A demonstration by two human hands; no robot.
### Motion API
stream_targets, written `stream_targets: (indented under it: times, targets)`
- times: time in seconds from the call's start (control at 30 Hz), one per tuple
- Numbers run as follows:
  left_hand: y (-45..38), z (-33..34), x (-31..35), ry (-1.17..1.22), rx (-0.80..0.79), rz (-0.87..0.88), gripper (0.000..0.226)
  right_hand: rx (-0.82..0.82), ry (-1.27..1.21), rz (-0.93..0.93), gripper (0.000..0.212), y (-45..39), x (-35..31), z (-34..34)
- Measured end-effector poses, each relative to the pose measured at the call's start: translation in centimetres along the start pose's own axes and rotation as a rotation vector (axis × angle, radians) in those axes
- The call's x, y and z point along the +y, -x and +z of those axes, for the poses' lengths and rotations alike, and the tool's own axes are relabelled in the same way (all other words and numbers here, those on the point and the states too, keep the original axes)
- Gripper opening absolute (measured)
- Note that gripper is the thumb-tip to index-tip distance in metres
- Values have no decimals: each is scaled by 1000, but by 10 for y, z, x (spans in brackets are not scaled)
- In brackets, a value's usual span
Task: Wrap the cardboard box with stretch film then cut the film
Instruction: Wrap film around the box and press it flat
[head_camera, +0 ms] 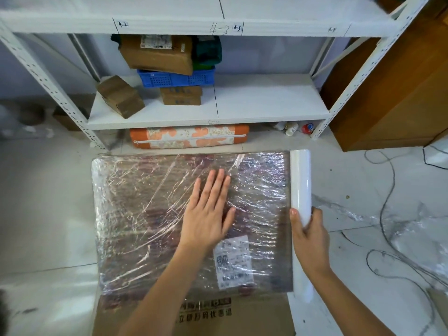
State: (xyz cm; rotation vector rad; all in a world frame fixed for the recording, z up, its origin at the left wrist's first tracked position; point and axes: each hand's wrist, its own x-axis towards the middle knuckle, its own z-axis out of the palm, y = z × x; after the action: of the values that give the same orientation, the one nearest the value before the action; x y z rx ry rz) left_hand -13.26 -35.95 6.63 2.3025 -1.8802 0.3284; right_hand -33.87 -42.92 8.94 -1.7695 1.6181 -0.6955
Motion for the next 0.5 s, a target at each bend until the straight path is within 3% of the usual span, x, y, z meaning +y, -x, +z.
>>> stream_targets:
  times: [0.2, 0.33, 0.5]
  targets:
    - [7, -11, 20, 35, 35, -116, 62, 19, 9, -32, 29, -4, 3, 3]
    - [39, 0, 72, 154, 34, -35, 64, 21, -4, -40, 24, 5, 4, 0]
    - [42, 19, 79, 87, 8, -57, 65, 18, 10, -65, 27, 7, 6, -1]
